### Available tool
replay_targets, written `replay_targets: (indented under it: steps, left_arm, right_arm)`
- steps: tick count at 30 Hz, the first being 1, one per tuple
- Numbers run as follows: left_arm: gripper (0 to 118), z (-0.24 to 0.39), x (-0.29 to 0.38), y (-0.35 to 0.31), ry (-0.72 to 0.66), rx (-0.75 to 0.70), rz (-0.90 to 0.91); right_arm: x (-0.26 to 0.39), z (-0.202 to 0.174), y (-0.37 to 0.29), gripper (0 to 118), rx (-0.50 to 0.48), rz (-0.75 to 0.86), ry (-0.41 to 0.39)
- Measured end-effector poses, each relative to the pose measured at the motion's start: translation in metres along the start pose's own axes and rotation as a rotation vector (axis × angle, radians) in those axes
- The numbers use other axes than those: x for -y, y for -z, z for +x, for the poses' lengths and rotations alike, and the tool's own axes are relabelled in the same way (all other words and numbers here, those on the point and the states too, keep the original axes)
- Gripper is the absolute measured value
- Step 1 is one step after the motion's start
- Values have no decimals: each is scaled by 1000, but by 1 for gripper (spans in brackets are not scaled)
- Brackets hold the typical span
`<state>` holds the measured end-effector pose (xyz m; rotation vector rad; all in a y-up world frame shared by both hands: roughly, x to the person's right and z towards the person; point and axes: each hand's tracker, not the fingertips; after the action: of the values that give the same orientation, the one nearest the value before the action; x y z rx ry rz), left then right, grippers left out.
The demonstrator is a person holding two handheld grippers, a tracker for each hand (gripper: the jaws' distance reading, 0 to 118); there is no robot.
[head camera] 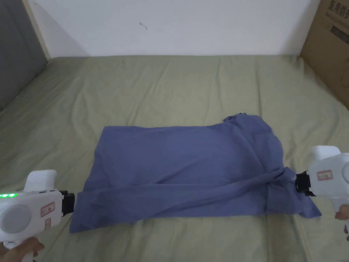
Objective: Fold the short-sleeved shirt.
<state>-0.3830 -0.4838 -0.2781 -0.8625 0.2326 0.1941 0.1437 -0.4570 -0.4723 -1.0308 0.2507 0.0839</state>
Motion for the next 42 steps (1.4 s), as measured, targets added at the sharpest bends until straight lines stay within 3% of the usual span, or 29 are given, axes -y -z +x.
replay_targets:
  steps: [6,7,8,9,10,11,14,16,17,18,20,21,25,31,32,33,35,38,42]
  left_arm:
    - [1,4,27,1,25,0,-44]
    - [10,4,28,4,10,-3,-46]
    - [33,4,28,8,-16,6,-51]
    - [77,4,28,12,-32,7,-55]
    - [98,4,28,20,-38,15,-71]
    - [103,4,29,28,-40,14,-84]
    - [73,7,35,47,-57,7,-142]
    - [51,12,36,49,-30,-70,-123]
    - [28,14,34,44,-33,-40,-116]
    - [4,13,30,40,-33,-38,-112]
    - [4,10,21,37,-67,-9,-98]
    - [4,11,20,35,-63,-7,-118]
    - [4,15,20,31,-24,-11,-112]
    - [4,15,15,27,-18,-3,-115]
    - [4,16,14,27,-10,-4,-117]
    - [4,17,15,28,-6,-4,-119]
    - [4,19,15,27,-4,7,-115]
    - [4,22,11,26,10,-4,-112]
    - [4,20,3,15,30,4,-95]
  right_arm:
    - [40,0,-6,0,-8,-44,14]
    - [47,4,-4,0,-13,-47,36]
    - [51,5,-5,0,-18,-47,60]
    - [54,7,-7,0,-25,-46,78]
    - [58,8,-9,0,-30,-48,90]
    - [63,11,-7,0,-28,-51,93]
    - [72,17,-4,0,-6,-65,90]
    - [75,27,3,0,10,-80,96]
    - [75,31,4,0,12,-87,108]
    - [74,34,4,19,11,-90,120]
    - [68,42,9,77,1,-88,152]
    - [64,45,12,89,8,-82,166]
    - [41,53,24,88,-21,-28,211]
    - [11,52,70,83,14,-82,218]
    - [11,52,78,77,-23,-108,248]
    - [12,50,84,60,-46,-131,265]
    - [22,39,93,8,-105,-160,237]
    - [25,28,84,8,-16,-101,203]
    - [22,40,62,8,-35,-66,210]
